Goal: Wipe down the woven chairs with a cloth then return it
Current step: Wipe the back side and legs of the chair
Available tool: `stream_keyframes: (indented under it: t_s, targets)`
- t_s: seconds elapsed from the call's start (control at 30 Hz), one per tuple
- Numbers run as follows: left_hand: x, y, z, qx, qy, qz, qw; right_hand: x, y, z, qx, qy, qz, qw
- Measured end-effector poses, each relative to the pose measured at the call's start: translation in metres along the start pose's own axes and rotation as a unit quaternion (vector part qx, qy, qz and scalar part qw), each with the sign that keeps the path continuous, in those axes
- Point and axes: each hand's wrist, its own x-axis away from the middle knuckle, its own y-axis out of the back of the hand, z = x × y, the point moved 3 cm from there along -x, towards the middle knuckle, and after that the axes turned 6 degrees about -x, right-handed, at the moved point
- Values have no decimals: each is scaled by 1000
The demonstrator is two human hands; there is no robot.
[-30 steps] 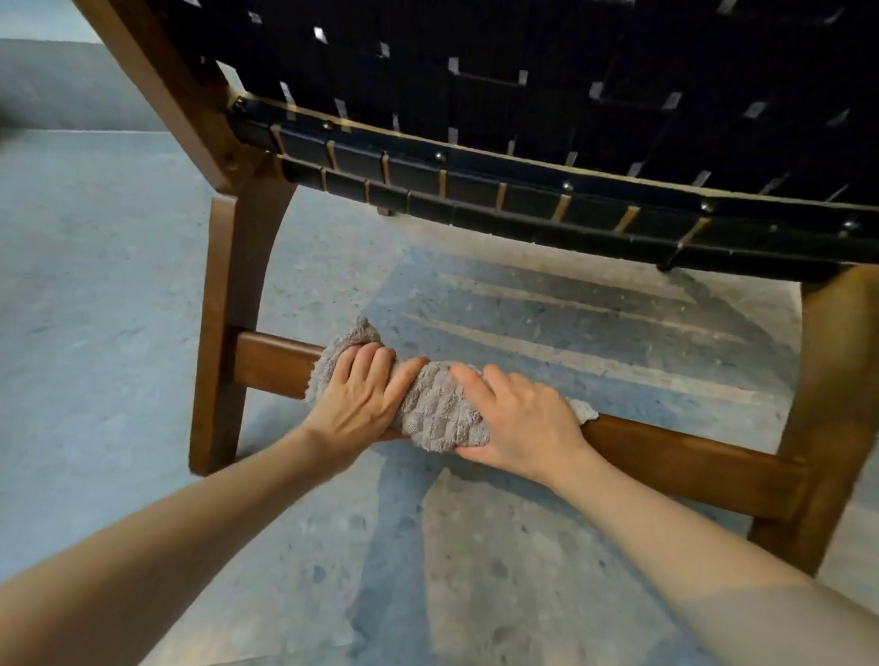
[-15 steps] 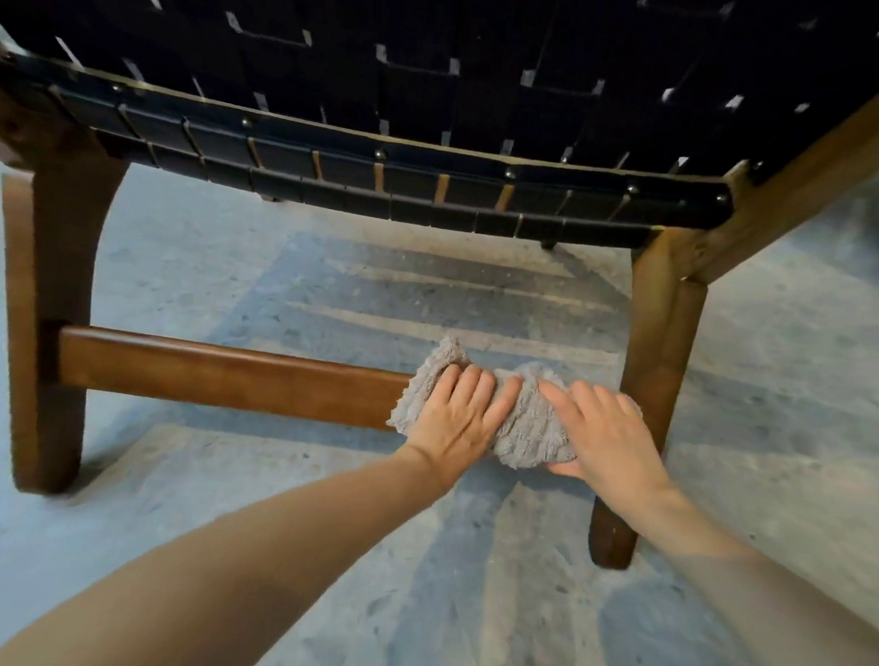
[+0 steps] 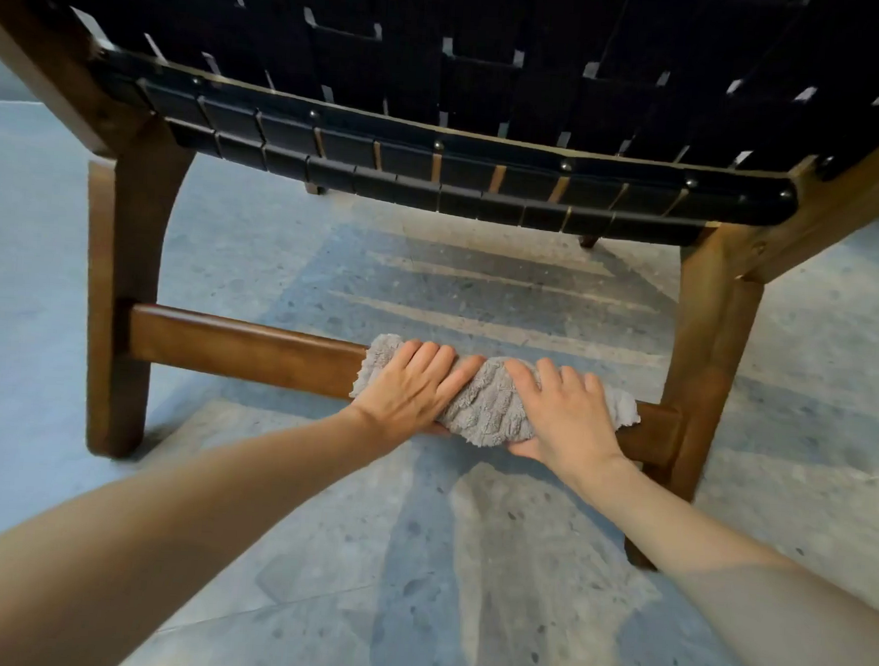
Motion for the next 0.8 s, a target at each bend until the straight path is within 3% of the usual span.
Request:
stream_keyframes:
  t_s: [0.17, 0.53, 0.8]
  targets:
    - [44, -15, 51, -13, 16, 38, 999, -36, 14, 65, -22, 62, 86, 994]
    - [158, -51, 174, -28, 97, 63, 993, -116, 27, 220, -28, 166, 82, 982]
    - [181, -68, 183, -31, 149, 30, 988, -134, 38, 263, -60, 177, 113, 976]
